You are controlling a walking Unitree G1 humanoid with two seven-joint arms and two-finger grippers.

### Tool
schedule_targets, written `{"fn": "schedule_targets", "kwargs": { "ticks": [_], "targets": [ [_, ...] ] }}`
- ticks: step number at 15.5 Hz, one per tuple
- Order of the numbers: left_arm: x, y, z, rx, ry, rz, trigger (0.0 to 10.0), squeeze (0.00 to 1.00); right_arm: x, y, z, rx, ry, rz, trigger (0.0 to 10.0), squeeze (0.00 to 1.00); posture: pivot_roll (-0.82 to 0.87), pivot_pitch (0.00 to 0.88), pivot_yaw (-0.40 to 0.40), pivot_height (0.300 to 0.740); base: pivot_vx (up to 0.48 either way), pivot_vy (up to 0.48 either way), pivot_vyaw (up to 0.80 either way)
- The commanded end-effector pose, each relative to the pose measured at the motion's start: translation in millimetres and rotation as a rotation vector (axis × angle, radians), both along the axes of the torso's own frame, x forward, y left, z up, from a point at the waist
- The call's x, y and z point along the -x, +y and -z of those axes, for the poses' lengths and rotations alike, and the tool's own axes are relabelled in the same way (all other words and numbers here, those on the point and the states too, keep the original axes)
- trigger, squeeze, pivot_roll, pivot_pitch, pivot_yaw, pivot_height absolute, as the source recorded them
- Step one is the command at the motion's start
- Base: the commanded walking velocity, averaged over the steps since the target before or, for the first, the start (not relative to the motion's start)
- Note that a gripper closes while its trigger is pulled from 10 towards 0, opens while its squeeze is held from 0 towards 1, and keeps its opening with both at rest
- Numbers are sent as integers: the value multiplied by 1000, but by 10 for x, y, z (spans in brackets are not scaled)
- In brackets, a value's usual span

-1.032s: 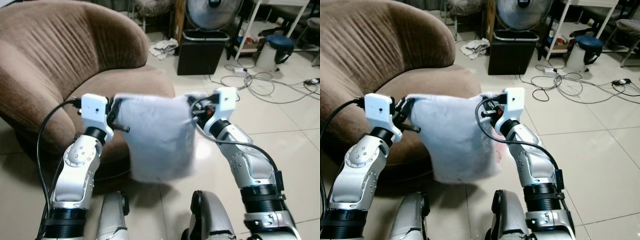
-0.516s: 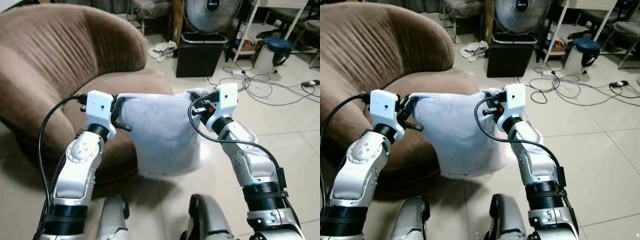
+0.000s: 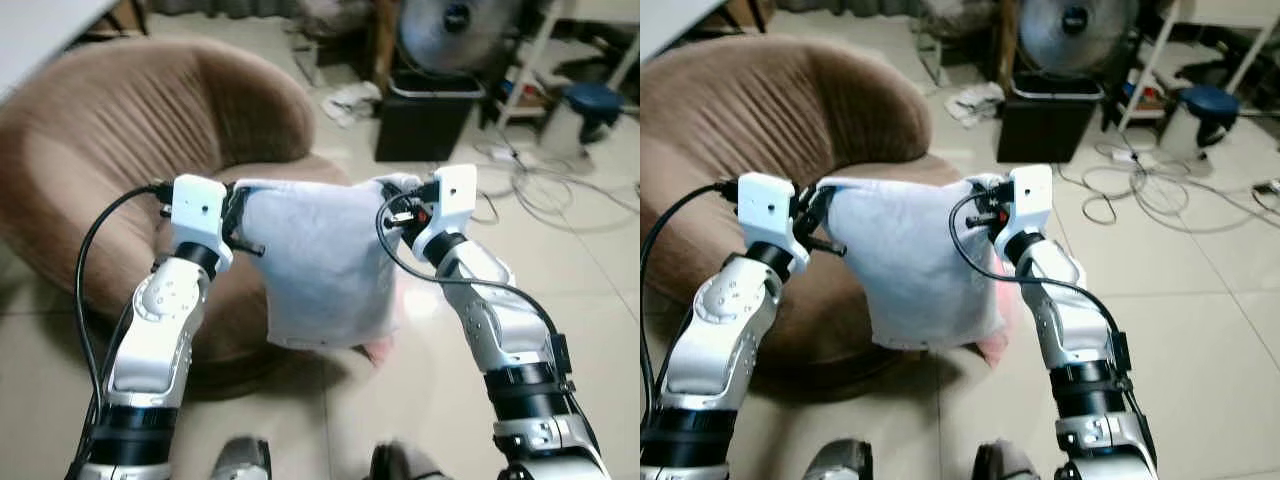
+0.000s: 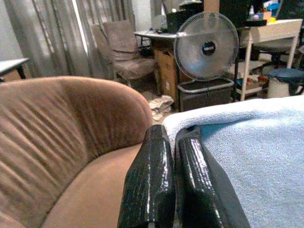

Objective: Move the pillow to the sofa from floor

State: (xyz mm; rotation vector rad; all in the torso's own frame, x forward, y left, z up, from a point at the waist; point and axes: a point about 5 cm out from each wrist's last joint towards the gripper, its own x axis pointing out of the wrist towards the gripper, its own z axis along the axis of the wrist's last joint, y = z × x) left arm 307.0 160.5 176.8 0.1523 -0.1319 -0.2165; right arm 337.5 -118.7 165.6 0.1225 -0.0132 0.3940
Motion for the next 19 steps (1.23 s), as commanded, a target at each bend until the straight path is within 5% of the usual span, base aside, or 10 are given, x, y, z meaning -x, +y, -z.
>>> {"fn": "schedule_targets", "kwargs": {
  "ticks": [1,7,9,19],
  "targets": [
    [-11,42,-99,-19,-55,-26,10000,0,-29,-76,-79,8,-39,35,10000,0,100,0,-49,737,0,0,0],
    [-30,34,-96,-23,-74,-26,10000,0,-10,-123,-19,31,-20,39,10000,0,85,0,-43,740,0,0,0],
    [-38,76,-16,-23,-51,-54,10000,0,-13,-127,106,113,25,67,10000,0,88,0,-48,740,0,0,0],
    [8,60,56,-20,-35,-43,10000,0,24,-123,184,153,29,55,10000,0,93,0,-56,740,344,0,0]
  ]
}}
